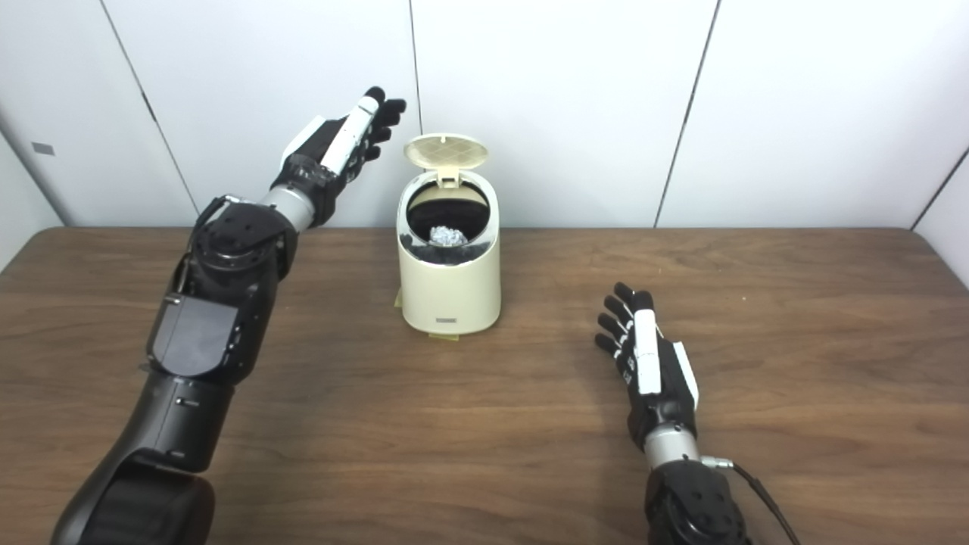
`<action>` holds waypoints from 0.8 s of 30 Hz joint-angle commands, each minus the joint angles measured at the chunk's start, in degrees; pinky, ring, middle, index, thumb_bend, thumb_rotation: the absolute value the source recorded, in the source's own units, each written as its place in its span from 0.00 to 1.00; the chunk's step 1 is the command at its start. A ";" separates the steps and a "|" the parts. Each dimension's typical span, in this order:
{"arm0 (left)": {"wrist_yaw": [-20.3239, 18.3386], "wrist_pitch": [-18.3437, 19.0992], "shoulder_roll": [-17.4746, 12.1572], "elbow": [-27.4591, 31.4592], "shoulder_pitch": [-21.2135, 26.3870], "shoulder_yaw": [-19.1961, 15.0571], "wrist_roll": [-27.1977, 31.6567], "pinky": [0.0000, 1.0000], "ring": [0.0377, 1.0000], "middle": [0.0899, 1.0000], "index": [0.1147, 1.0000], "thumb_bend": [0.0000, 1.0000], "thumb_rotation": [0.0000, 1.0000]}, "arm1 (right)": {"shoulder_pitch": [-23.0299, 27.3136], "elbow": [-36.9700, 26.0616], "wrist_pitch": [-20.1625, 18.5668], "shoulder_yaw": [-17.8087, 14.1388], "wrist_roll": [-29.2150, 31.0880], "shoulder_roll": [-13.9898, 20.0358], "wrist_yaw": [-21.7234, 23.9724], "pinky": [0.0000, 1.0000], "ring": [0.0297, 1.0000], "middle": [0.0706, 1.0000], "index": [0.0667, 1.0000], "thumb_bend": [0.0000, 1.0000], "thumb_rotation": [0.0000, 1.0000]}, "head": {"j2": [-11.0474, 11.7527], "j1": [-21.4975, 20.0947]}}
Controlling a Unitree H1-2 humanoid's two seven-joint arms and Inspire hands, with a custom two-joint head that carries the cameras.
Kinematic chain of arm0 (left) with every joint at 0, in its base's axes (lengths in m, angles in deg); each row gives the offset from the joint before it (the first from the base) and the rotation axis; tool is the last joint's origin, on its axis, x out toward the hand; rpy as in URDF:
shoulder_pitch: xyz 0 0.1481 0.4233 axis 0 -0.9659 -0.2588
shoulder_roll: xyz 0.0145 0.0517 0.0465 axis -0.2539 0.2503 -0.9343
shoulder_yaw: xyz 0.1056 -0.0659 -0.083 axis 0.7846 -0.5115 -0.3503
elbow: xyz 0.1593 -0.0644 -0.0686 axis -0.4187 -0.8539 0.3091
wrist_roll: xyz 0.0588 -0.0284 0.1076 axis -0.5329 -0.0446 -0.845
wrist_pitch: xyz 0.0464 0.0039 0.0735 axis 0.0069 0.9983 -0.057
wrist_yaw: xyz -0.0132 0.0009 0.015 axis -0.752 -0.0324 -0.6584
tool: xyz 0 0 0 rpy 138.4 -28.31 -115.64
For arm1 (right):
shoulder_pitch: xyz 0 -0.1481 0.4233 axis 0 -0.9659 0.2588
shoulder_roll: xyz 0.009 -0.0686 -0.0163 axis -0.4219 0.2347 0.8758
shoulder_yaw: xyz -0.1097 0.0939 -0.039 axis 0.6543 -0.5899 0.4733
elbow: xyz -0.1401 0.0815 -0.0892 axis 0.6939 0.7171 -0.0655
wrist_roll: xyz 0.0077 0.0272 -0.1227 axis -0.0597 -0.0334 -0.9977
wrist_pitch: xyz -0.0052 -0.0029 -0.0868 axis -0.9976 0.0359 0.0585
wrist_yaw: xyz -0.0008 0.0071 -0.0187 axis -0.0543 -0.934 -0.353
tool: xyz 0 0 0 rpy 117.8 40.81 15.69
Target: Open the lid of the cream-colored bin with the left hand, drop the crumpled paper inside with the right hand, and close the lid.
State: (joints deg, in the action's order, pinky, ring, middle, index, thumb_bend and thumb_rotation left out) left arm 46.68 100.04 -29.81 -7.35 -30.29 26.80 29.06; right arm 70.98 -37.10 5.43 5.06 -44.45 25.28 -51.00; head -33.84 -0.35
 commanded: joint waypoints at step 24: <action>-1.90 -10.71 -6.85 5.16 2.13 15.64 -24.08 0.88 0.93 0.87 0.53 0.60 1.00 | 0.48 6.09 12.17 7.49 -17.91 1.89 -8.79 0.74 0.84 0.84 0.90 0.65 1.00 | -0.89 -1.41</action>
State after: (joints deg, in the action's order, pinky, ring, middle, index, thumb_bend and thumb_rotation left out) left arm 44.57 91.72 -35.32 -3.94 -30.52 42.40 6.80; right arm 70.85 -31.06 16.23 11.58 -59.08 26.11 -58.92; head -34.72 -1.76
